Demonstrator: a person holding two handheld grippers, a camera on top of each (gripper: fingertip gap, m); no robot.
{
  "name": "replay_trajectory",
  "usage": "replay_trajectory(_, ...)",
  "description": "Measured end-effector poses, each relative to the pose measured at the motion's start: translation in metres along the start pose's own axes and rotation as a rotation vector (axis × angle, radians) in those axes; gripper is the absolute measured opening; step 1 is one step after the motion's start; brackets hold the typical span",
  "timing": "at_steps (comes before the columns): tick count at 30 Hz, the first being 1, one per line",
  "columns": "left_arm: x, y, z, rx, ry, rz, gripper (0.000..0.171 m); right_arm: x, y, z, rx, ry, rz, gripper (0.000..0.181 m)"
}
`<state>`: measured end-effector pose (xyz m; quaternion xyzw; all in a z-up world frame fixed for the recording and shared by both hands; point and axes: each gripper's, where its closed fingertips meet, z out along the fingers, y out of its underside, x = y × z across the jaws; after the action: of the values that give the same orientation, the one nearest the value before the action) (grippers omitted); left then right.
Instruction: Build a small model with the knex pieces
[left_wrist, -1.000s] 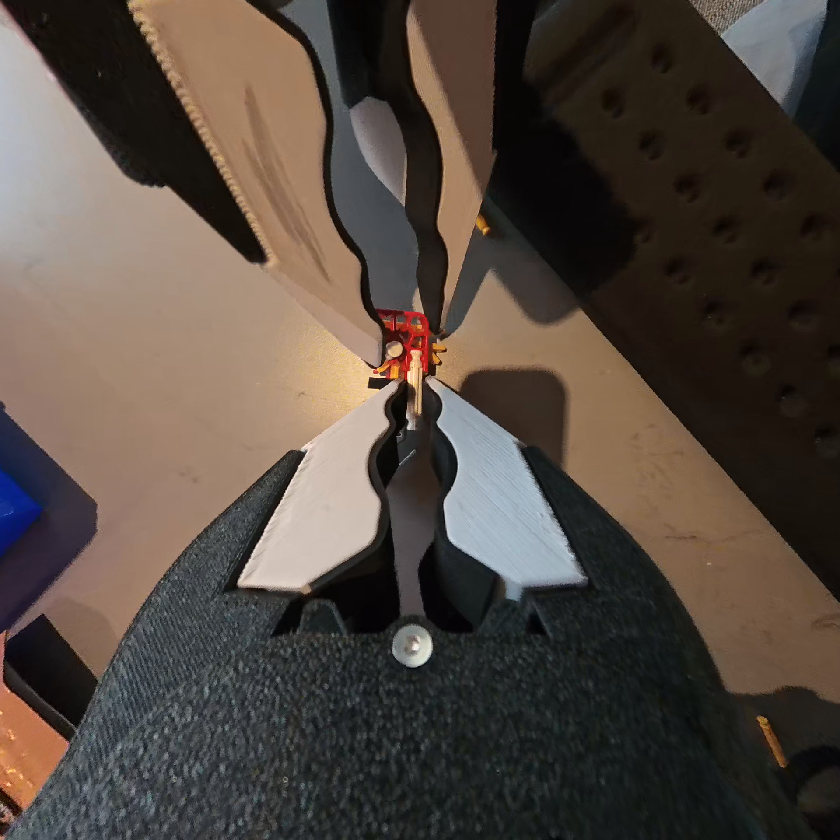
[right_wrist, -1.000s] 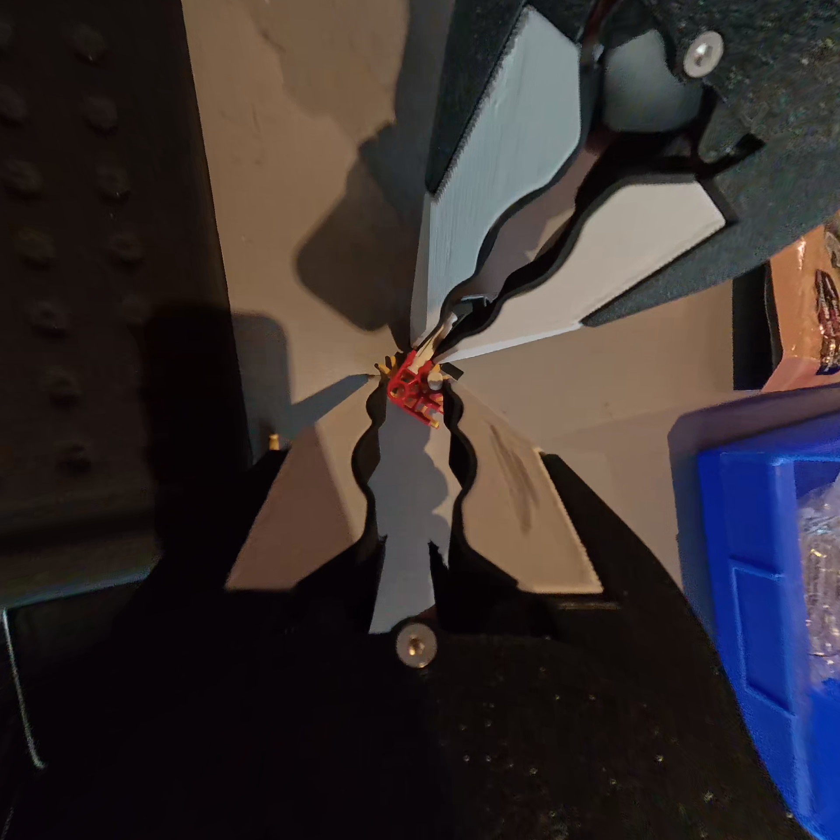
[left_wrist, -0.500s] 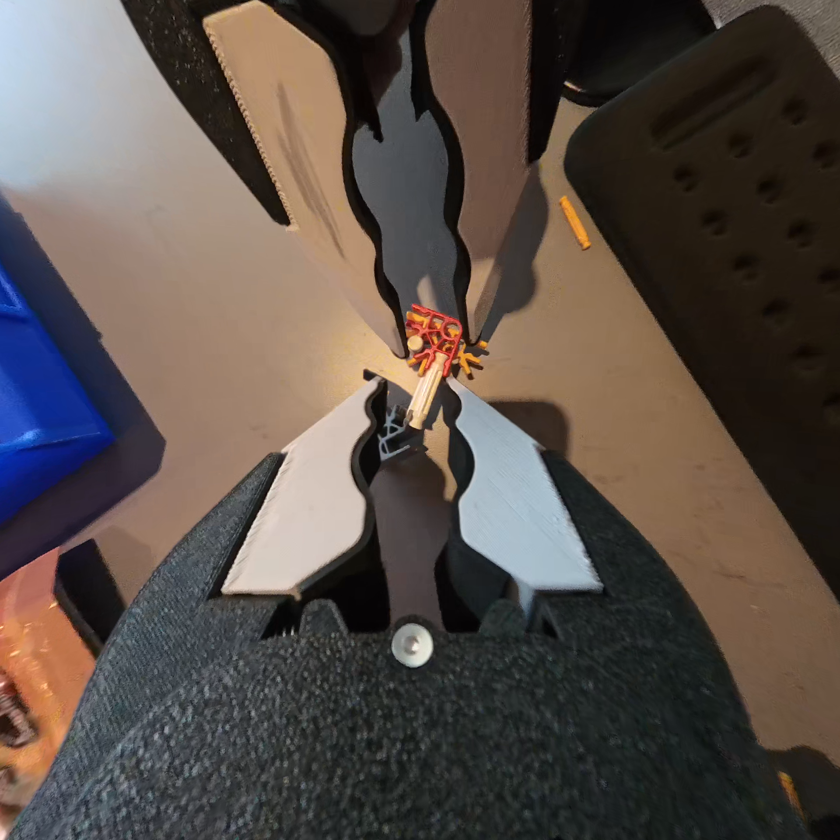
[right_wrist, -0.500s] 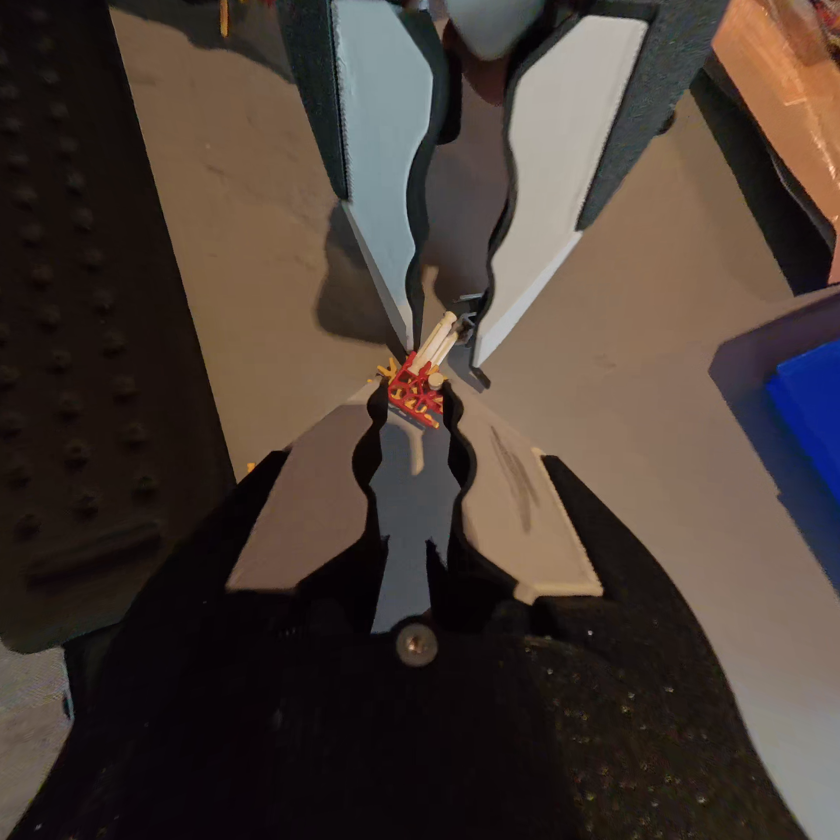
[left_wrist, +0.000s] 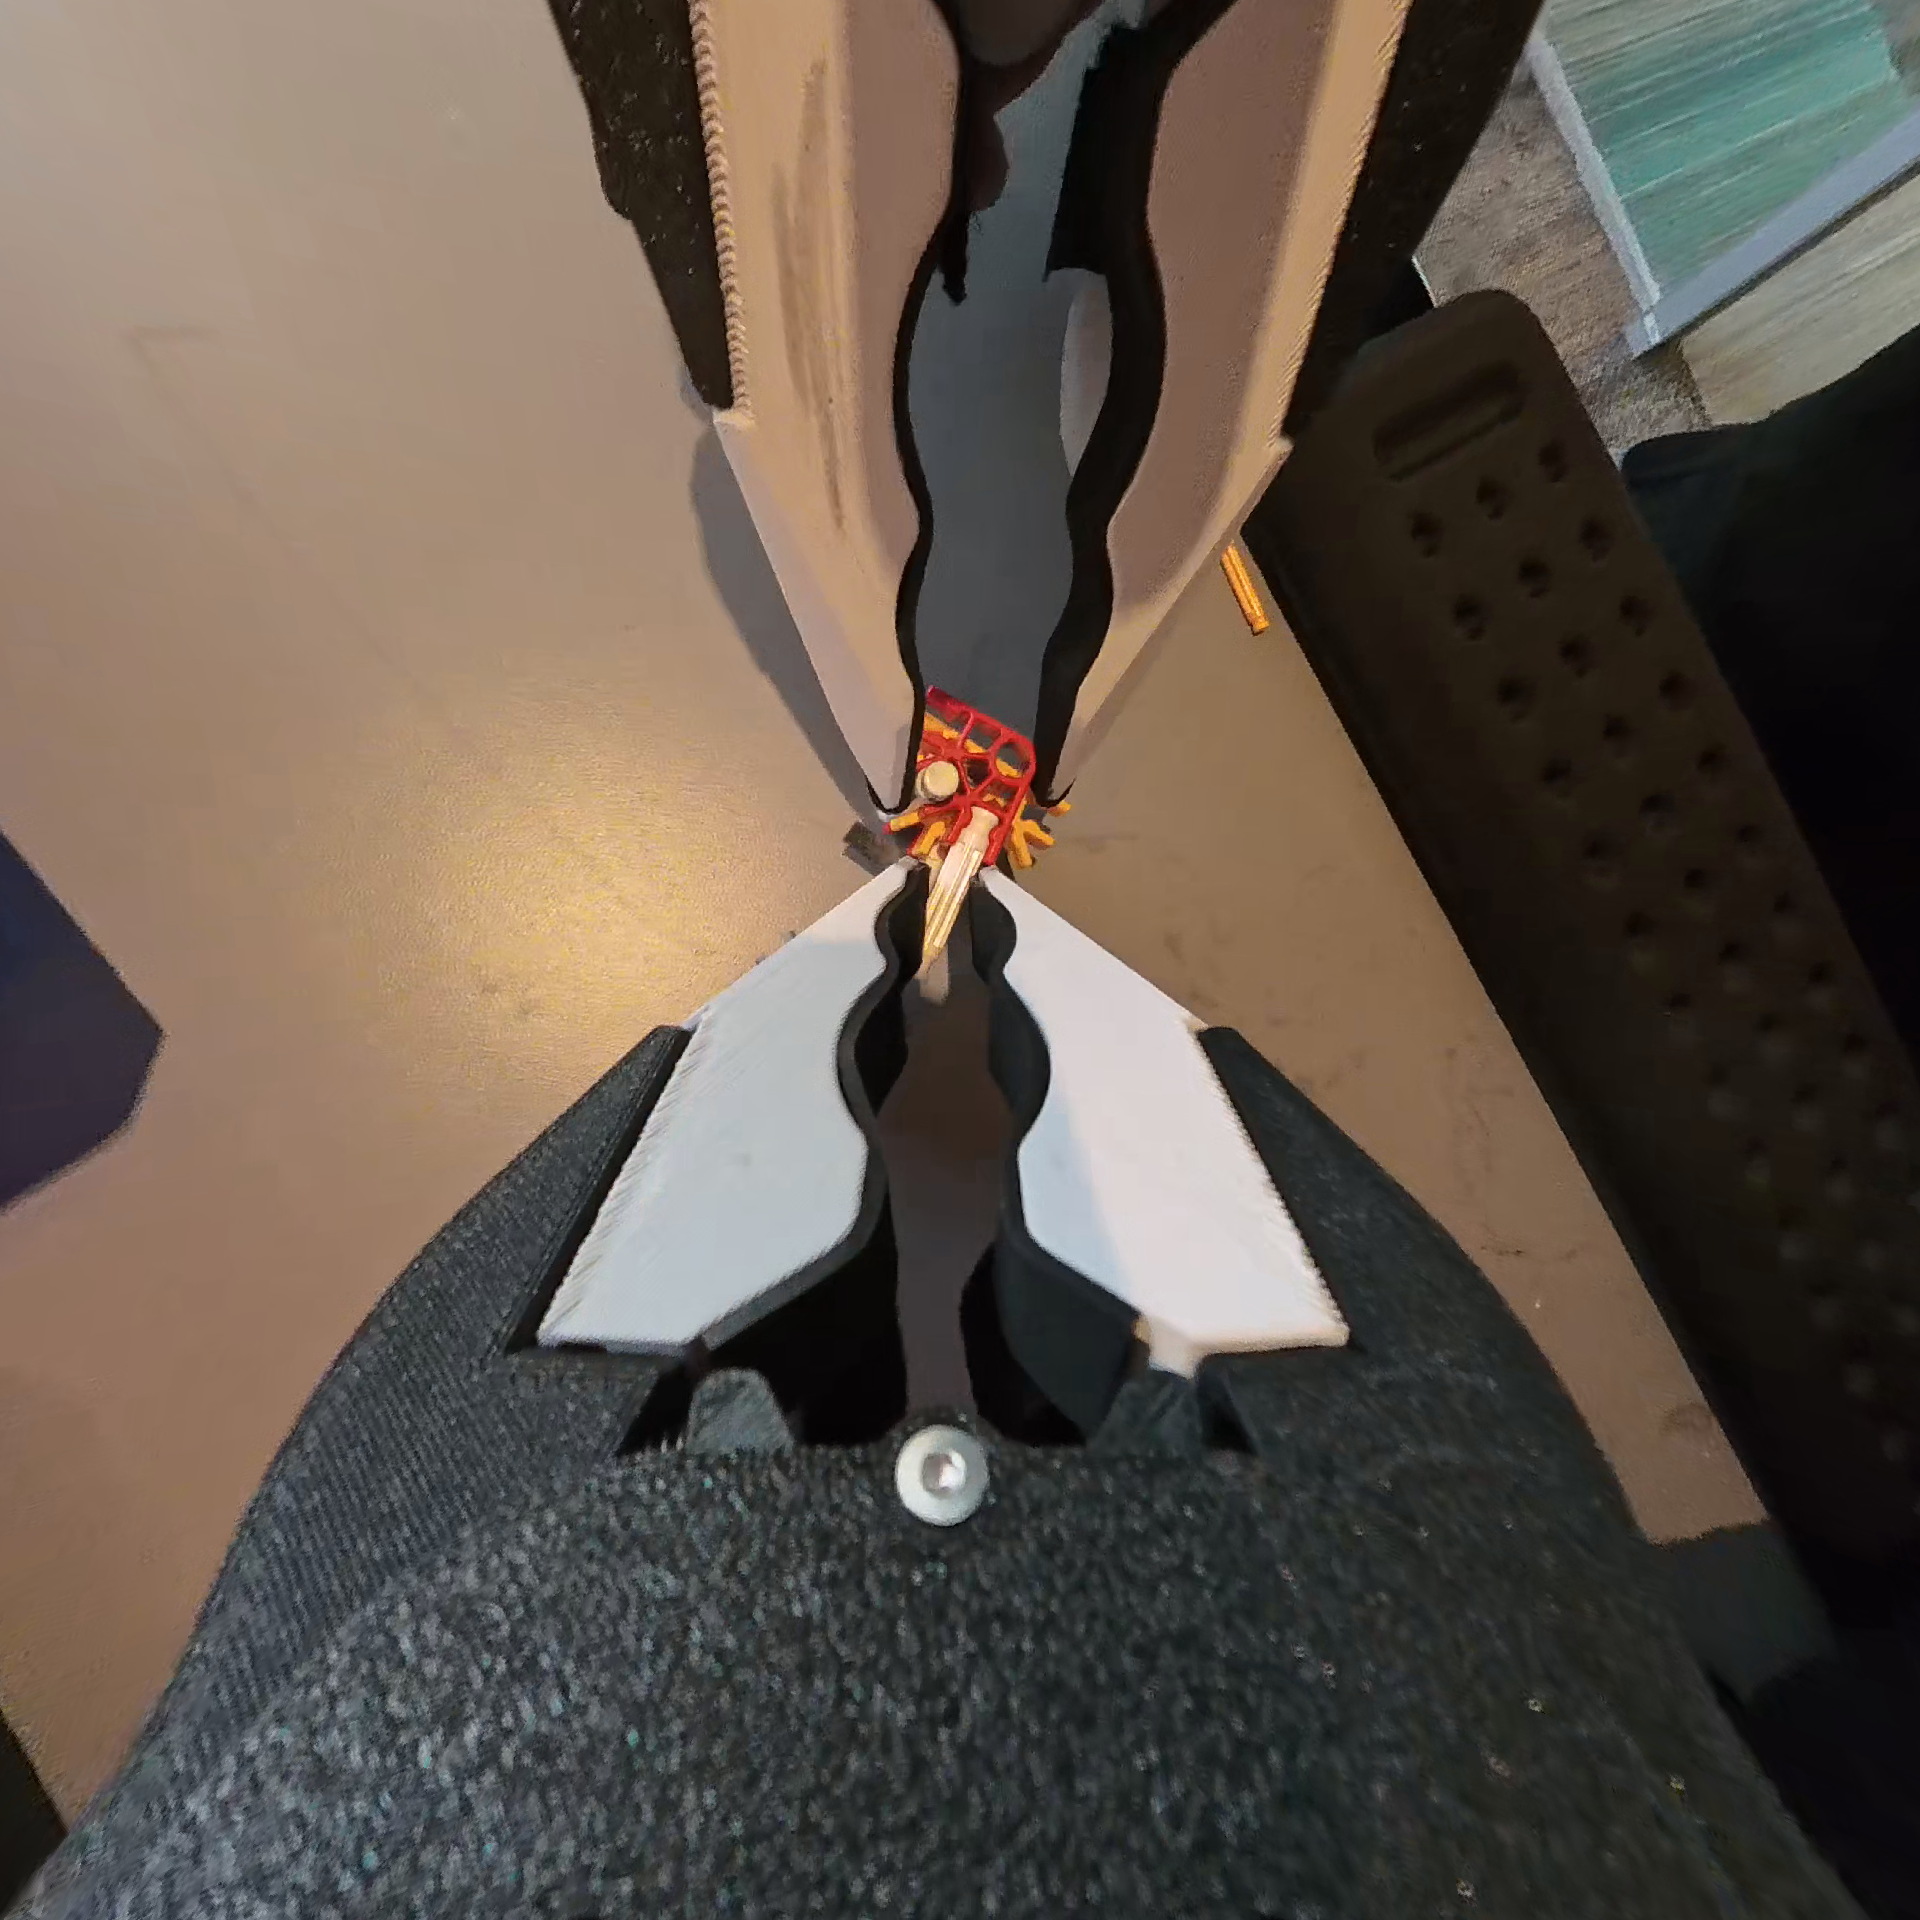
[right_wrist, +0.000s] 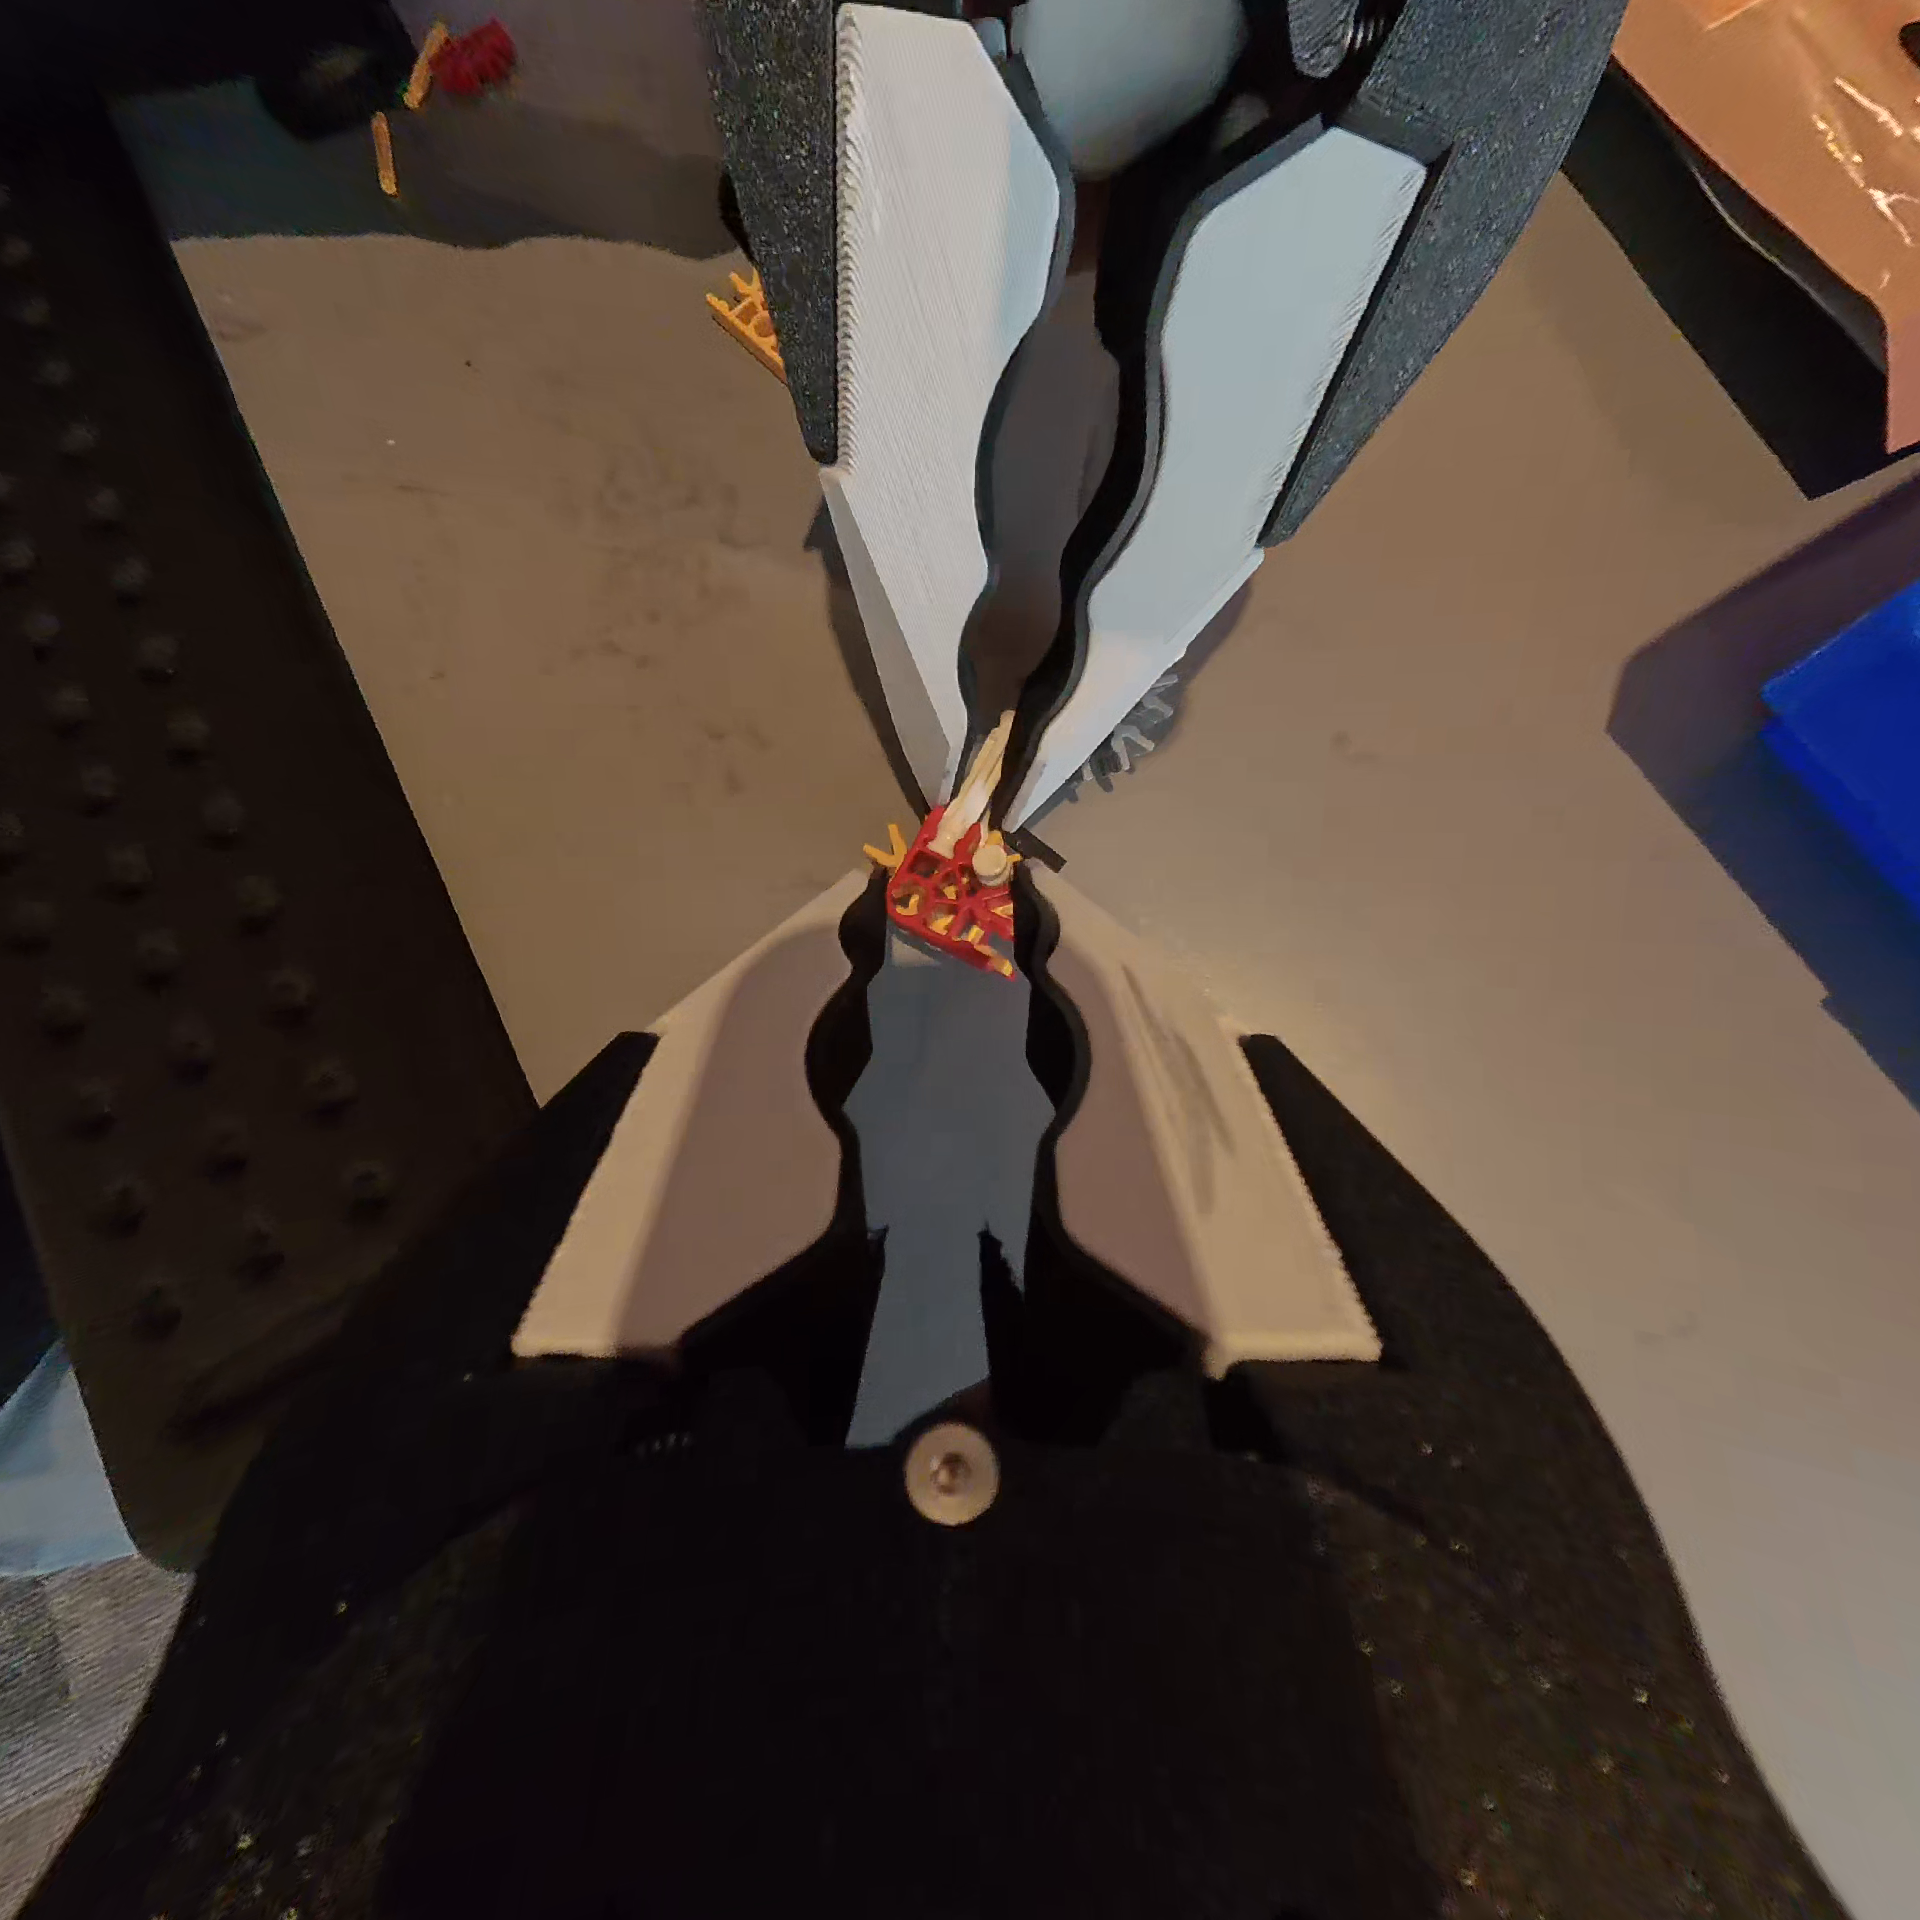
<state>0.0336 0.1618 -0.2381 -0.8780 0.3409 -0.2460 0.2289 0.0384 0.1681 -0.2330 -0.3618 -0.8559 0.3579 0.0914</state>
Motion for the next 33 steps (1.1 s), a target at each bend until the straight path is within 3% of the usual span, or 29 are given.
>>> replay_trajectory(15,-0.004,0.001,0.004,-0.009,0.017,-0.012,0.004,0.006,0.003,-0.007,-0.254,0.260,-0.474,0.022)
replay_trajectory(24,-0.005,0.001,0.005,-0.023,-0.002,-0.005,0.004,0.009,0.004,-0.008,-0.371,0.154,-0.571,0.017)
replay_trajectory(33,-0.007,0.000,0.005,-0.006,0.000,-0.004,0.004,0.011,0.005,-0.008,-0.430,0.181,-0.696,0.023)
